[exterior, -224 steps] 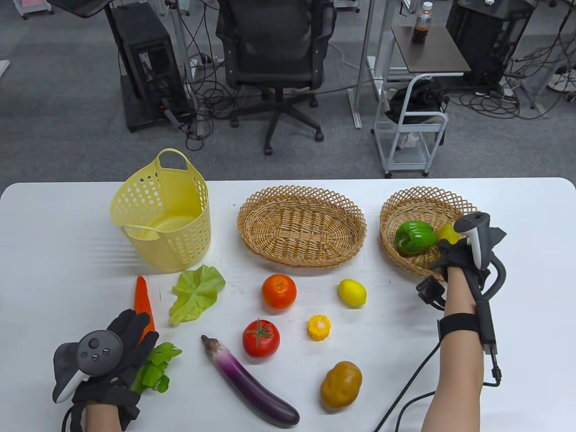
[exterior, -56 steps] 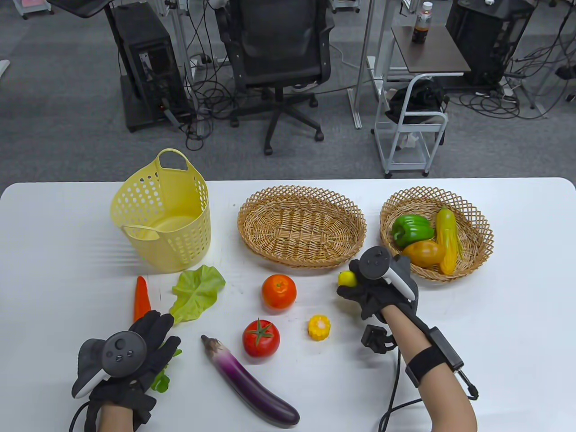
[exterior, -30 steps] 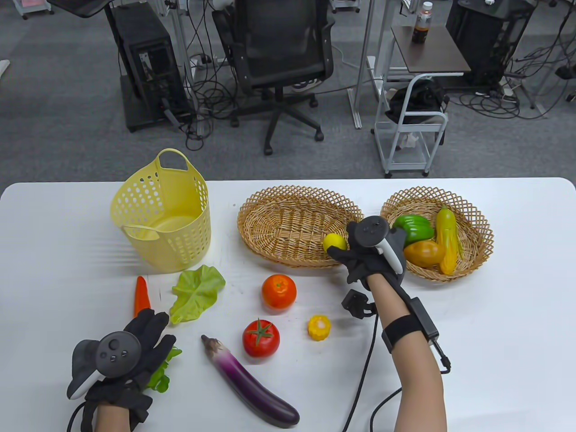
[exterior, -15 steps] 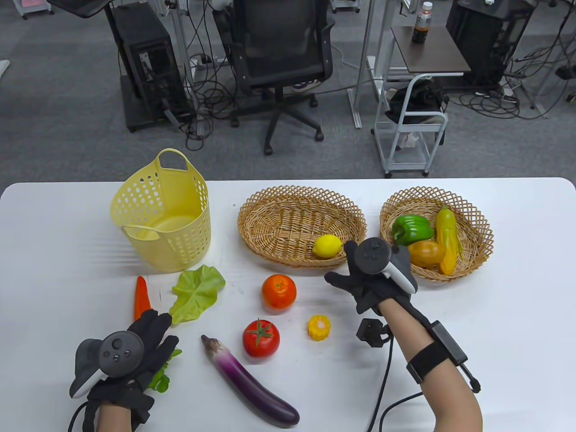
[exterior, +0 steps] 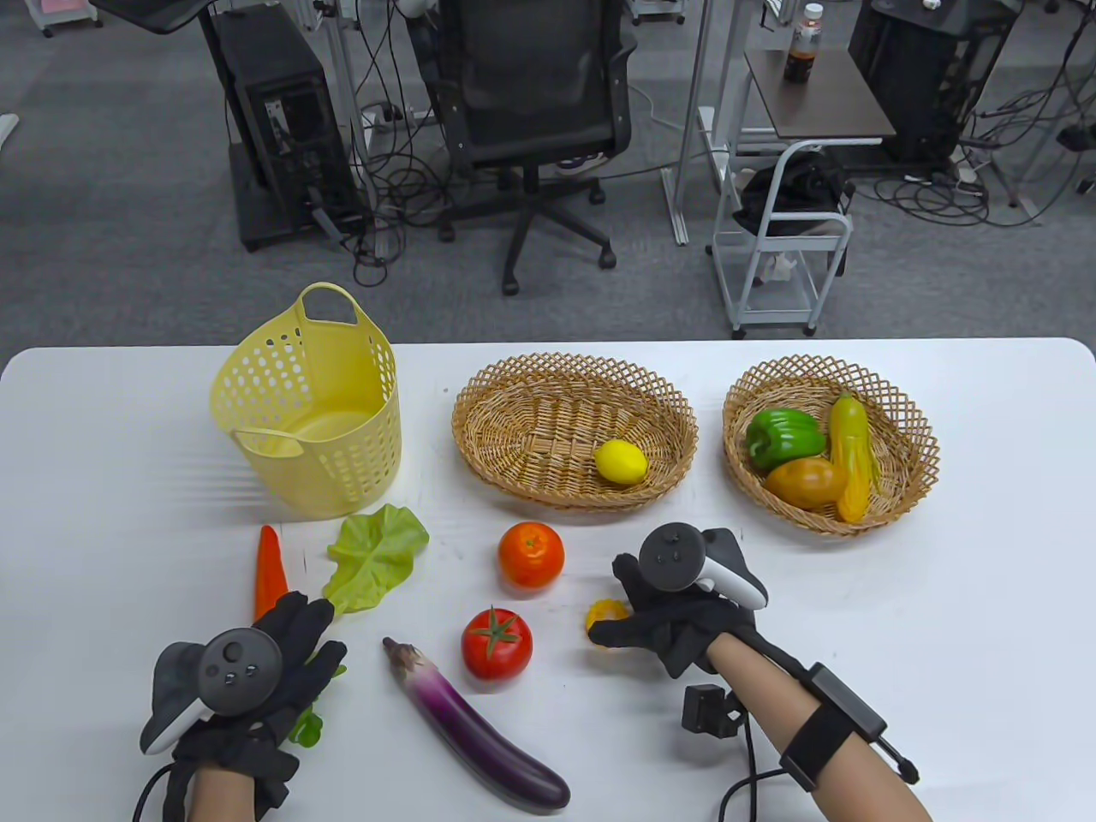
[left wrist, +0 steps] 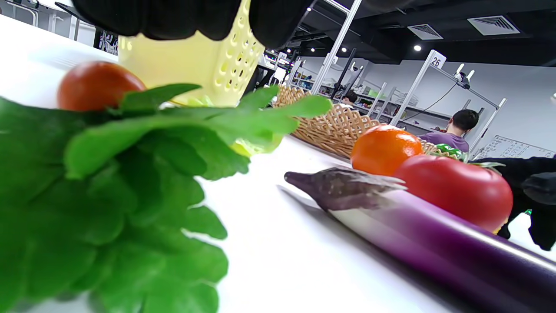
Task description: Place 10 objects into 3 containers
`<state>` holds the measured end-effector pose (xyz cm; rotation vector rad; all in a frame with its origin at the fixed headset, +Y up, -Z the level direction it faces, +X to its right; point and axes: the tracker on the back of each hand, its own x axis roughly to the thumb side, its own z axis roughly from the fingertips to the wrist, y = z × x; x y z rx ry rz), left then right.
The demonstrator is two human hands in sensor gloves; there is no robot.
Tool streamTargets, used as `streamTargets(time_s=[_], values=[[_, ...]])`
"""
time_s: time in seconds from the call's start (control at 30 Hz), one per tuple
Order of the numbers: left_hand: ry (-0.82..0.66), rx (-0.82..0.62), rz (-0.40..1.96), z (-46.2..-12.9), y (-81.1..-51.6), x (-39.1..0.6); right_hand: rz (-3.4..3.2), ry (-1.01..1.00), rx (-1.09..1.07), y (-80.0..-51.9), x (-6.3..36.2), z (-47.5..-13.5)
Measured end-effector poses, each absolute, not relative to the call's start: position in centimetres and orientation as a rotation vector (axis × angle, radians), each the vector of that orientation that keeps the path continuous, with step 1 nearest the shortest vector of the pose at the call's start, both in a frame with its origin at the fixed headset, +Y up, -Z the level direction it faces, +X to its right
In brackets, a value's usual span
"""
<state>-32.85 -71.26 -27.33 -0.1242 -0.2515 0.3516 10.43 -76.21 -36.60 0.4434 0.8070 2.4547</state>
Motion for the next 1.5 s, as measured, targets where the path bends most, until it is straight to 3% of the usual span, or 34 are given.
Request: streamTargets(time_s=[0.1,0.8,1.0,1.2,1.5], values=[[-0.249,-0.126,0.349,-27.3,-71.3,-32.8,2.507,0.878,0.459,-77.1,9.8,-36.5],[-0.246,-0.143,0.358,-27.4,-71.4,-32.9,2.549,0.791,0.369,-77.8,10.4,-37.6],[-0.245,-0.141,0.362,-27.5,-71.4,-33.1,2.547,0.462,0.351,-74.4,12.0,-39.0],[-0.249,-0.136,0.370,-27.4,-71.4,-33.2,2.539,0.291,0.197,-70.8,13.4,-42.6],[-0.246,-0.126,0.379,-27.4,-71.4,-33.8,2.447,0.192,-0.095,-71.8,14.8,-46.5]])
